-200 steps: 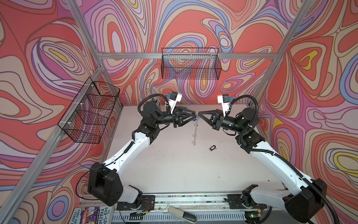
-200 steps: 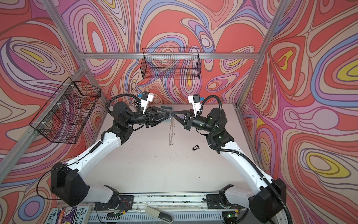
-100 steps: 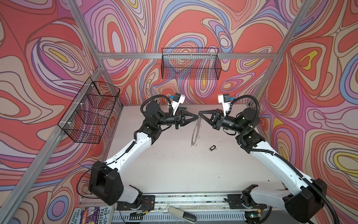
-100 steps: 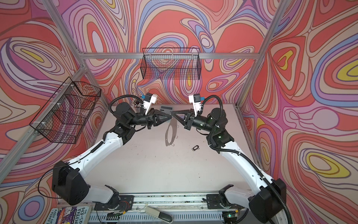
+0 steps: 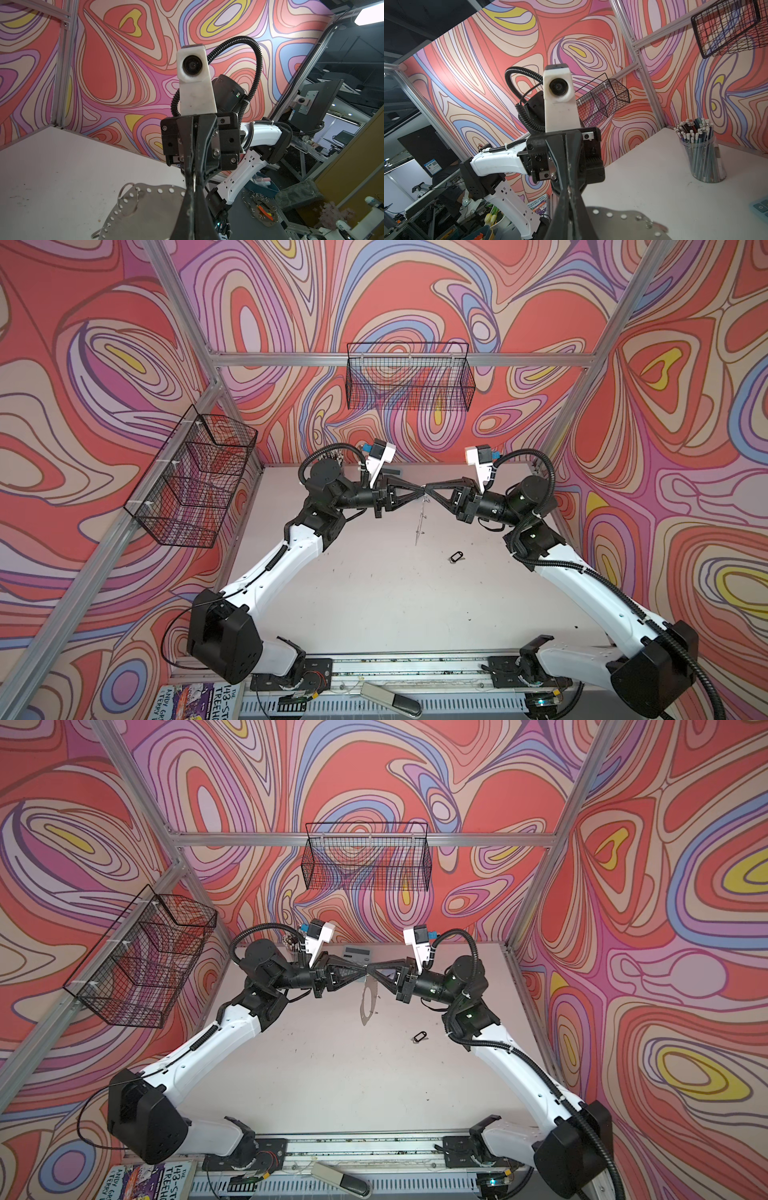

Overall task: Attach keys to a key ring
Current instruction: Pass the keyring.

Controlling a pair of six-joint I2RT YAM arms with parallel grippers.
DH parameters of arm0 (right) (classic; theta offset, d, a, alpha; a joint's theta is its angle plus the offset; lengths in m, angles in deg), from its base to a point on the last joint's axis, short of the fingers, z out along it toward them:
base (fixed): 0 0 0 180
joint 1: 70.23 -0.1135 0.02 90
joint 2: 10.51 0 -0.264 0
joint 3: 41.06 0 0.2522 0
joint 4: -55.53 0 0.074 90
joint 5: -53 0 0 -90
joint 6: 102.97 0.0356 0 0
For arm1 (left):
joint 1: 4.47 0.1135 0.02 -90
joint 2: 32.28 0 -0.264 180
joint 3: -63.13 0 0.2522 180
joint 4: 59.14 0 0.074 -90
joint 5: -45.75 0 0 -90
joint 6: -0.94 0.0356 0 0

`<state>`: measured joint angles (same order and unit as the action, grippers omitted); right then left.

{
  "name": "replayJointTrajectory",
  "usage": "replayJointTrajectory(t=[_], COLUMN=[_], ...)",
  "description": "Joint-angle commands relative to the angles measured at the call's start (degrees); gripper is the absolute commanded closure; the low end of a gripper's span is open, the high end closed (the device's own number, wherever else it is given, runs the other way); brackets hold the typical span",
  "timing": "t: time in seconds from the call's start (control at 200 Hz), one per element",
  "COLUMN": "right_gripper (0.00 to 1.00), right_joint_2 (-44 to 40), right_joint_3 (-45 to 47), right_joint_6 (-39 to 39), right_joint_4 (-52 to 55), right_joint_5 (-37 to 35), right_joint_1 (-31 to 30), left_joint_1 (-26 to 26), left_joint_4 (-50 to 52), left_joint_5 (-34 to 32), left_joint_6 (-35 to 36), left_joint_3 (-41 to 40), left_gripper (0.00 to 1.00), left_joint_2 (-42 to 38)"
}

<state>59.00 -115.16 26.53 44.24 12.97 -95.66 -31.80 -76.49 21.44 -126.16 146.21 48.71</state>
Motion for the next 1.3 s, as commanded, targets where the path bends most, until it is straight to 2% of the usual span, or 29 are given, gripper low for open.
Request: replayJointTrajectory(t=[0.0, 0.09, 0.165, 0.21, 0.331, 0.806, 1.012, 1.292], right_gripper=[1.00, 1.00, 1.00, 1.00, 1.00, 1.00, 1.00, 1.00], right_joint_2=[-1.0, -0.9, -1.4, -1.7, -2.4, -2.7, -2.3, -0.9], right_joint_3=[0.4, -0.9, -2.3, -3.1, -4.0, -6.7, -8.6, -10.5], right_joint_6=[0.6, -2.3, -6.8, -9.3, -13.2, -22.8, -26.8, -29.9], right_joint_4=[-1.1, 2.2, 9.0, 13.1, 19.0, 28.8, 34.1, 37.8], right_joint_5=[1.3, -0.1, -3.8, -6.1, -11.9, -25.9, -33.8, -41.1], right_joint_1=[-0.1, -0.1, -0.1, -0.2, -0.3, -5.3, -7.6, -10.3], left_joint_1=[0.0, 0.0, 0.0, 0.0, -0.3, -2.4, -2.6, -2.6], left_joint_4=[-0.9, -1.1, -1.1, -1.4, -3.0, -1.2, 7.2, 8.5], left_joint_5=[0.1, 0.1, 0.0, -0.1, 0.4, 0.6, -0.9, -1.1], left_joint_6=[0.7, 0.5, 0.1, -0.3, -1.7, -0.2, 6.5, 7.9], left_joint_3=[1.0, 1.0, 1.1, 1.1, 1.1, 2.9, 4.0, 4.2], left_gripper=[1.00, 1.00, 1.00, 0.91, 0.91, 0.91, 0.90, 0.88], left_joint_2=[-1.2, -1.1, -1.3, -1.4, -1.6, -2.1, -4.2, -5.5])
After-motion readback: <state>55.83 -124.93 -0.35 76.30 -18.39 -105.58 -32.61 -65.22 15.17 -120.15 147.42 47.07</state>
